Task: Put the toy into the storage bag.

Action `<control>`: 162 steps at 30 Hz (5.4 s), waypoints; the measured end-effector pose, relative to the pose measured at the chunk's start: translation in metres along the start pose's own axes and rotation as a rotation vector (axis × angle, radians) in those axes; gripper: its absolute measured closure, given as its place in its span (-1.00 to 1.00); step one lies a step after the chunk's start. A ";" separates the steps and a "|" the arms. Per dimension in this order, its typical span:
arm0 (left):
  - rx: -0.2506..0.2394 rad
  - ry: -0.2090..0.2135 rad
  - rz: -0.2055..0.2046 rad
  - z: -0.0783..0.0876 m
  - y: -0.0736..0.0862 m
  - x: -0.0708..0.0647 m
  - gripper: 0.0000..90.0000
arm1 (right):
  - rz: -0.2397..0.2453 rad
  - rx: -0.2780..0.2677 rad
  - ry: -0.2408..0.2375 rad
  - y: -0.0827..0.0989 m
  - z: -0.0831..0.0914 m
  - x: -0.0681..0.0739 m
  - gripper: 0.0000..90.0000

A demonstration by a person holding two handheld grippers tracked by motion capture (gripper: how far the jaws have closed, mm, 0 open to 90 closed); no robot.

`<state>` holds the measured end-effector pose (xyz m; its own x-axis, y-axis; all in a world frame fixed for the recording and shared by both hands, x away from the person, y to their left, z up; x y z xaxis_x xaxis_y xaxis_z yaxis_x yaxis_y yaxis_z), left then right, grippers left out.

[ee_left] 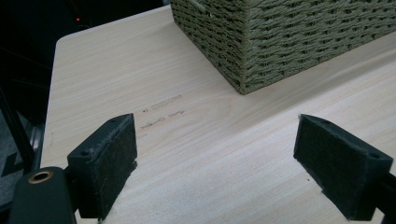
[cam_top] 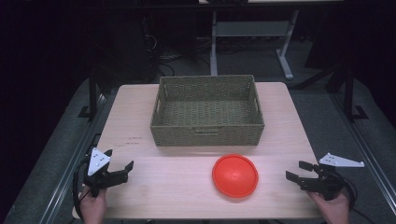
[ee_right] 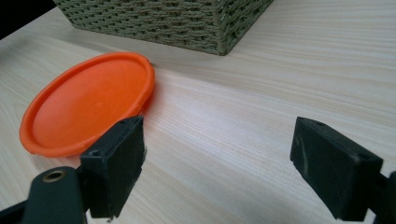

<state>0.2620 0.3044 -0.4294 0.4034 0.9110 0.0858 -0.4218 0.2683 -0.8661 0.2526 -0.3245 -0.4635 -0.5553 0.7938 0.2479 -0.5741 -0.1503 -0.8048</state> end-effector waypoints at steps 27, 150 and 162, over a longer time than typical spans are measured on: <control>0.011 0.021 -0.033 -0.003 -0.001 -0.006 -0.72 | 0.077 0.029 -0.084 -0.026 -0.013 0.035 -0.60; 0.004 0.005 -0.047 -0.004 -0.001 -0.005 -0.72 | 0.064 0.337 -0.218 -0.049 -0.097 0.054 0.75; 0.007 0.002 -0.051 -0.003 -0.001 -0.006 -0.72 | 0.096 0.286 -0.264 -0.063 -0.086 0.071 0.83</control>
<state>0.2619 0.2981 -0.4307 0.4258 0.8956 0.1288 -0.4066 0.3165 -0.8570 0.3010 -0.2085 -0.4419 -0.7285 0.5955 0.3387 -0.6359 -0.4036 -0.6578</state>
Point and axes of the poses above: each handheld gripper's, and its own axes: z roughly backward along the jaws, y roughly out of its underside, x roughly to its left, the point moved 2 cm from there along -z, roughly forward along the jaws, and after that the axes turned 3 degrees about z, right-handed, at the moved point
